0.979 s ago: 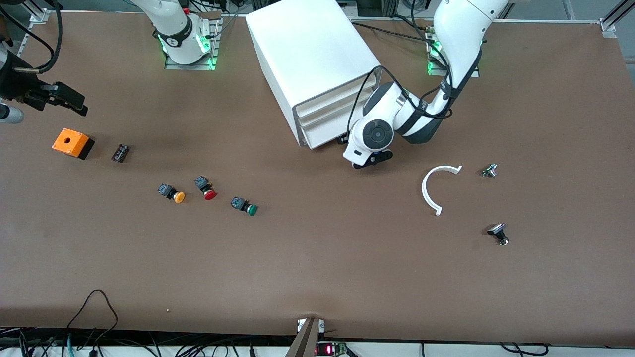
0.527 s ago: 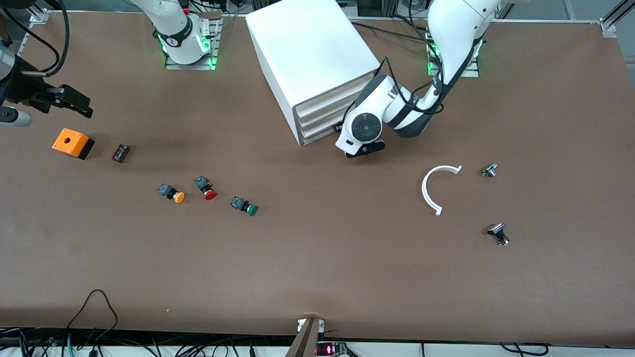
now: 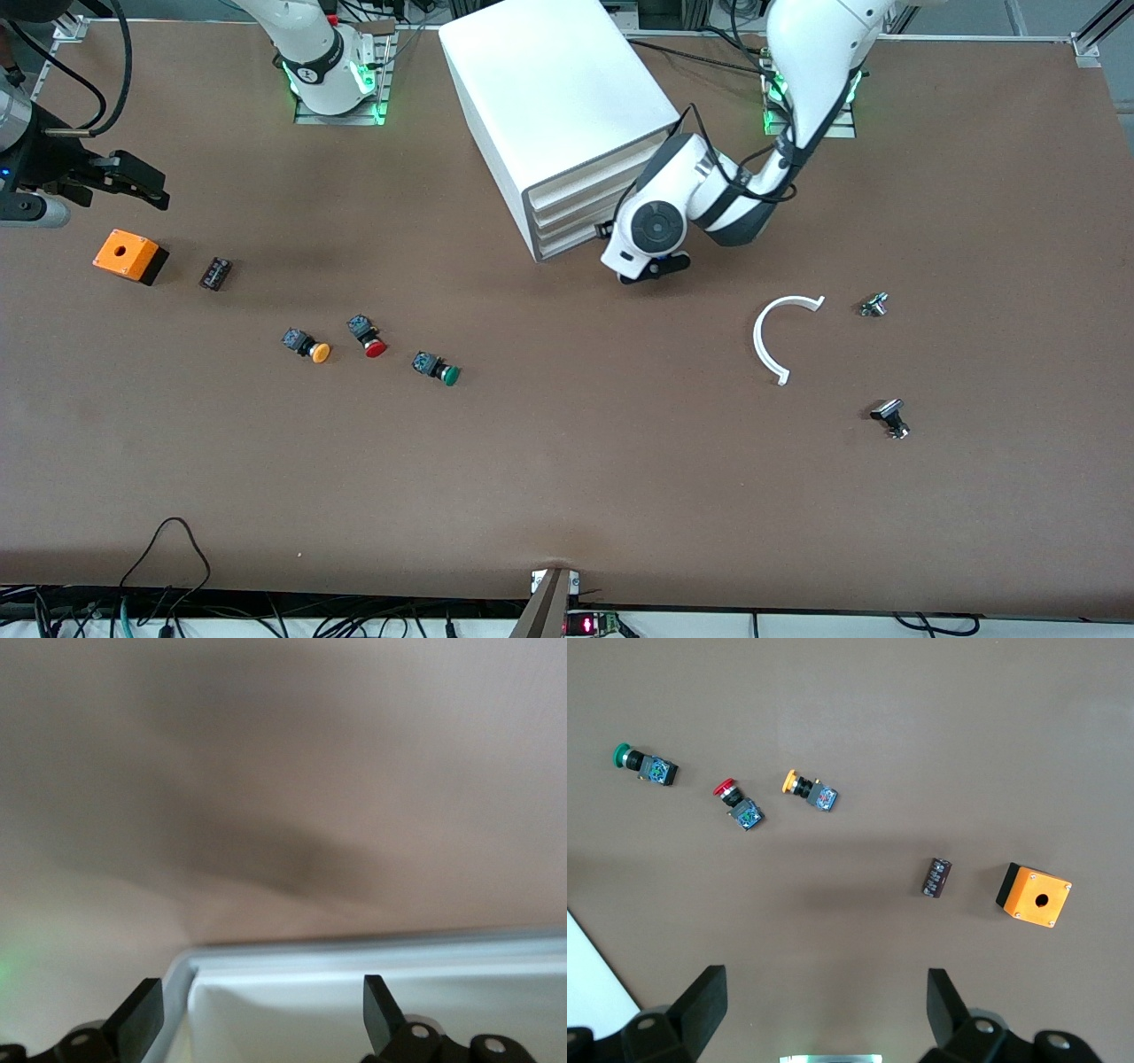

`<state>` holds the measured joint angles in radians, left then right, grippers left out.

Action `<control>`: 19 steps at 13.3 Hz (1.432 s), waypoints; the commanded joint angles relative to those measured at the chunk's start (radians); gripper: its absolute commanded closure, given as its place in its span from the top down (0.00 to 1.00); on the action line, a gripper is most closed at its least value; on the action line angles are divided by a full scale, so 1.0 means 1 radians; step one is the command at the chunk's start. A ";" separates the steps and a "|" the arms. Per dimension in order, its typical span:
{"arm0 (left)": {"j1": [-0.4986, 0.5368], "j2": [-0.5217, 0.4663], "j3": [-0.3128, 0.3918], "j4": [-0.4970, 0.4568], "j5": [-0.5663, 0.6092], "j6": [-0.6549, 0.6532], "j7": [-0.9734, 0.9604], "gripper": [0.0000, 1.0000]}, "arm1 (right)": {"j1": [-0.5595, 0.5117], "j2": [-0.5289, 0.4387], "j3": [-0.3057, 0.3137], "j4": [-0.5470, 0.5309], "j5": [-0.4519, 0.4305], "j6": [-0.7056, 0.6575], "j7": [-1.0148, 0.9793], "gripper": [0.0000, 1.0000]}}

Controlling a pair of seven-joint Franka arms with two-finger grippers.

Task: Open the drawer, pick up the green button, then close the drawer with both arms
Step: 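Draw the left gripper back from the closed drawer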

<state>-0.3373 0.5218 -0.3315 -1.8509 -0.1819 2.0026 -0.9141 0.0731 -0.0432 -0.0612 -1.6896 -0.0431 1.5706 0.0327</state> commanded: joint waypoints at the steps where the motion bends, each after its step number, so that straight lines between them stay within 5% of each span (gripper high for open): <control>1: 0.090 -0.092 0.060 0.048 -0.016 -0.011 0.061 0.99 | 0.005 0.019 -0.002 0.028 -0.006 -0.023 -0.002 1.00; 7: 0.329 -0.320 0.069 0.058 -0.013 0.044 0.124 0.99 | 0.005 0.026 -0.002 0.030 -0.004 -0.020 -0.005 1.00; 10: 0.449 -0.449 0.098 0.065 0.022 0.021 0.329 0.99 | 0.005 0.028 0.000 0.030 0.000 -0.017 -0.007 1.00; 15: 0.452 -0.480 0.203 0.212 0.141 -0.198 0.660 0.99 | 0.005 0.026 0.000 0.030 -0.001 -0.015 -0.013 1.00; 19: 0.451 -0.499 0.216 0.220 0.197 -0.356 0.690 0.99 | 0.005 0.028 0.000 0.030 0.000 -0.014 -0.013 1.00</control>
<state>0.1221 0.0306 -0.1199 -1.6416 -0.0232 1.7069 -0.2426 0.0763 -0.0244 -0.0612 -1.6848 -0.0432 1.5703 0.0327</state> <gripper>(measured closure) 0.009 0.000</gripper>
